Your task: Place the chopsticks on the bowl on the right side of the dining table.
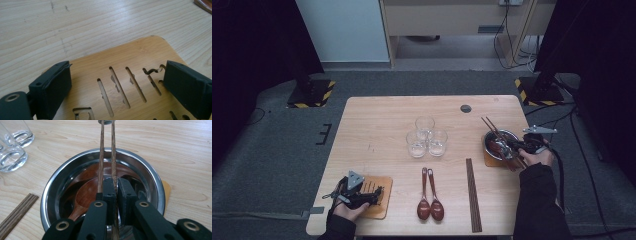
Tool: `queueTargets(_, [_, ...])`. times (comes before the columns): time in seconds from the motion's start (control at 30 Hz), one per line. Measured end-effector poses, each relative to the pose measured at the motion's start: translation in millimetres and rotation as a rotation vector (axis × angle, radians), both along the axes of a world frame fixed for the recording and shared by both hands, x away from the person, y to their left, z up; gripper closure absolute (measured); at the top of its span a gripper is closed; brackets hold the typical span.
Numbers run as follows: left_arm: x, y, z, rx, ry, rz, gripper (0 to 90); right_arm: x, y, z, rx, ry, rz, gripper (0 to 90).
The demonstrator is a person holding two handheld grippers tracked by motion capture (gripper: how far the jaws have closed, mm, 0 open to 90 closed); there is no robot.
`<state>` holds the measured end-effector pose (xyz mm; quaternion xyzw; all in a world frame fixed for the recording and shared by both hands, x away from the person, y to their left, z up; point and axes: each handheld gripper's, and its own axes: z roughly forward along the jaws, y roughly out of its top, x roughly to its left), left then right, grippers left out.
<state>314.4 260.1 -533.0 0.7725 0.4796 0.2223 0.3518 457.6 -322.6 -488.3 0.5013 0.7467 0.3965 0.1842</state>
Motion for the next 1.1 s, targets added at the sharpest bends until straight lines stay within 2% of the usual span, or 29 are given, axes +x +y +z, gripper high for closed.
queueTargets(0.27, [0.0, 0.0, 0.0, 0.000, 0.000, 0.000, 7.0, -1.0, -2.1, 1.7, 0.006, -0.005, -0.006, 80.4])
queueTargets(0.47, [0.0, 0.0, 0.0, 0.000, 0.000, 0.000, 7.0, -3.1, -3.9, 2.0, 0.015, 0.006, -0.003, 84.9])
queueTargets(0.87, [0.0, 0.0, 0.0, 0.000, 0.000, 0.000, 7.0, -1.6, -1.1, 0.1, 0.013, -0.010, 0.011, 84.9])
queueTargets(1.1, [0.0, 0.0, 0.0, 0.000, 0.000, 0.000, 7.0, -4.6, -4.9, 3.9, 0.031, -0.021, 0.004, 79.3])
